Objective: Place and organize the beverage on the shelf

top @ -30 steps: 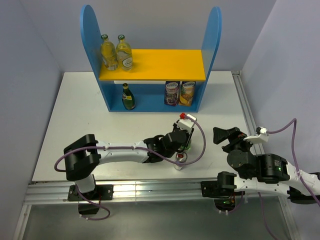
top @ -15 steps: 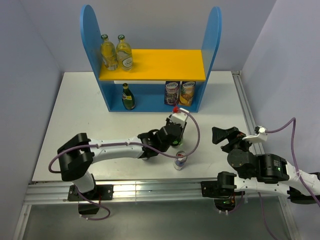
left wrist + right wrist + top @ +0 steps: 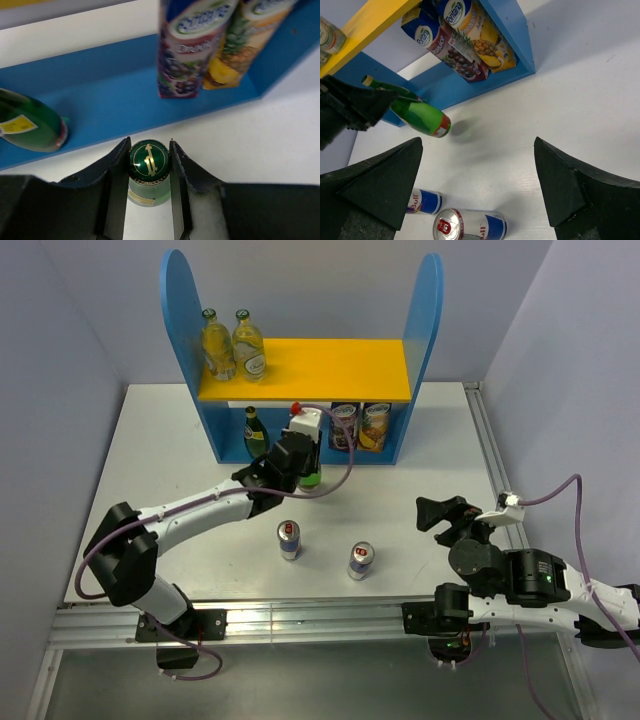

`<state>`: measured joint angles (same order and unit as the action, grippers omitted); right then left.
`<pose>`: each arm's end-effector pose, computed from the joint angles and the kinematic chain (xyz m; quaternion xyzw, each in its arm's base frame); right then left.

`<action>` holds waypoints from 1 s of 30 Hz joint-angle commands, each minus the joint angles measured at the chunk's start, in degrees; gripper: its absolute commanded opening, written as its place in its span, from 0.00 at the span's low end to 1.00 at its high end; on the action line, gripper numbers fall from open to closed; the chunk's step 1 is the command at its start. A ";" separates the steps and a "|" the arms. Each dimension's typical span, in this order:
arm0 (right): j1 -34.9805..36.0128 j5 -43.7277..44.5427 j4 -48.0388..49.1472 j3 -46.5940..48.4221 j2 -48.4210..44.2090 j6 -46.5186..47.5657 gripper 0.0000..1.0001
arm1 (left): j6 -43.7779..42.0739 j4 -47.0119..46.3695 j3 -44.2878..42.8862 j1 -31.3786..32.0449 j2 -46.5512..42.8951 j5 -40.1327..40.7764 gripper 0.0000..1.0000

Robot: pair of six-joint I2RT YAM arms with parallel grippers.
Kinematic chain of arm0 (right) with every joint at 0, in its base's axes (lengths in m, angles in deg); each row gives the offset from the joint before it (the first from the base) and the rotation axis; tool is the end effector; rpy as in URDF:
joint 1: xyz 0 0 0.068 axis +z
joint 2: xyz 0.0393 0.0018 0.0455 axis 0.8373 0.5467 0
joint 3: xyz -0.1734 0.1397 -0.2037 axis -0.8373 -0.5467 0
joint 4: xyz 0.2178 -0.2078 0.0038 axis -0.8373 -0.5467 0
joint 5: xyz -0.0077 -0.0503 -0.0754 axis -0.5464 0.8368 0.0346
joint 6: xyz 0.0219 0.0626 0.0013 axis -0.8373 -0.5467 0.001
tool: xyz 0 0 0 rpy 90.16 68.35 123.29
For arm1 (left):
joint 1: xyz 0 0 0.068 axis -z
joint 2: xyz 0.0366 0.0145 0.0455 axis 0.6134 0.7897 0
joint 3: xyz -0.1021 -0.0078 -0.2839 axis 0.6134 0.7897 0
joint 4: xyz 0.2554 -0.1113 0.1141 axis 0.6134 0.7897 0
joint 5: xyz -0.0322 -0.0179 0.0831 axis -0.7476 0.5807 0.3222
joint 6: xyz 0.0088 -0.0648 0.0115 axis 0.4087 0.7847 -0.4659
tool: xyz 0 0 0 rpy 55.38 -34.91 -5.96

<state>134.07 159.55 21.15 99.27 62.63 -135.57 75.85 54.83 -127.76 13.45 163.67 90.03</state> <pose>0.0595 0.0388 0.3340 0.1899 0.7495 0.2015 0.6013 0.2776 -0.3048 0.3012 0.1119 0.7956 -0.1267 0.5818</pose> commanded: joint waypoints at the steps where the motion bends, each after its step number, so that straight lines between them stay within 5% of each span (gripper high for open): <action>1: -0.31 1.06 2.29 -1.33 -0.81 0.64 0.99 | -2.59 -6.32 -6.32 -3.55 -2.67 -2.88 0.00; 11: -0.39 1.15 2.11 -1.86 0.24 -0.07 1.00 | -5.14 -10.88 -8.52 -11.03 3.31 -2.10 0.00; 30: -0.31 1.94 1.76 -2.04 2.26 -1.04 1.00 | -5.49 -26.80 -2.55 -14.72 9.55 7.56 0.00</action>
<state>134.07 159.35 22.77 97.52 64.25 -135.46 71.72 40.60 -129.80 -0.37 174.36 92.79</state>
